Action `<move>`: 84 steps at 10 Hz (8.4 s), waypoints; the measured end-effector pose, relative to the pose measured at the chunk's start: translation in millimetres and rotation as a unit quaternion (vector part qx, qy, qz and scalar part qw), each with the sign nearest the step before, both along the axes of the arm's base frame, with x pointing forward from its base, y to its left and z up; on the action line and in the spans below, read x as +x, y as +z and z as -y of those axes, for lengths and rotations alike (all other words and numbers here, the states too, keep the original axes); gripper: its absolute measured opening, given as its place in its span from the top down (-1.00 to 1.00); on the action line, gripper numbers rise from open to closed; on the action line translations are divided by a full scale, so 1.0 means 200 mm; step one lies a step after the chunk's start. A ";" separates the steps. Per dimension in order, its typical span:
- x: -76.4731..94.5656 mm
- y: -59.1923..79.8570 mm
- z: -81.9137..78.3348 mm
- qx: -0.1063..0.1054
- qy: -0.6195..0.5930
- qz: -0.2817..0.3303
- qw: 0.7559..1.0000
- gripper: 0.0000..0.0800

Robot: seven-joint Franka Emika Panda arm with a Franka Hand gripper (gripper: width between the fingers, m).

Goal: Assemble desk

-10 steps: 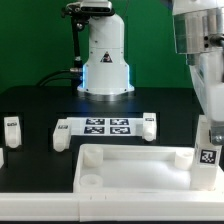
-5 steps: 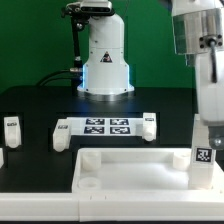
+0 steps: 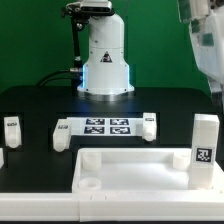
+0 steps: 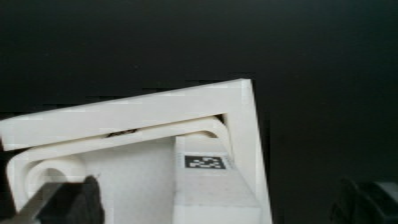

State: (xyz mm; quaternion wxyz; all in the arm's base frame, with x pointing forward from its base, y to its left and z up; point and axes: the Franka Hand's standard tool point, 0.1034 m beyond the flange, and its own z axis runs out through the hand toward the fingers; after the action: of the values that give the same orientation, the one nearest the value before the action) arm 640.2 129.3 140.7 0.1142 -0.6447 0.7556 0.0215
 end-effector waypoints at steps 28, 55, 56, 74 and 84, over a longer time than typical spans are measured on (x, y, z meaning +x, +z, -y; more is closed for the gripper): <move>-0.79 -0.30 0.25 -0.092 0.703 0.055 0.703 -0.62; -1.02 -0.50 -0.12 -0.097 0.869 0.044 0.484 0.29; -0.99 -0.52 -0.19 -0.110 0.914 0.061 0.387 0.29; -1.21 -0.61 -0.02 -0.016 0.902 0.067 -0.425 0.29; -1.12 -0.46 0.03 -0.015 0.949 0.015 -0.315 -0.62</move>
Offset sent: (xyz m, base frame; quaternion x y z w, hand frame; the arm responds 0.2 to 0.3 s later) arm 0.0000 0.0000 0.0000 0.0000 0.0000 0.0000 1.0000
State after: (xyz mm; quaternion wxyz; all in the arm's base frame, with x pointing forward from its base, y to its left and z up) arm 416.4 124.3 48.8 0.0552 0.5156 0.8513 -0.0804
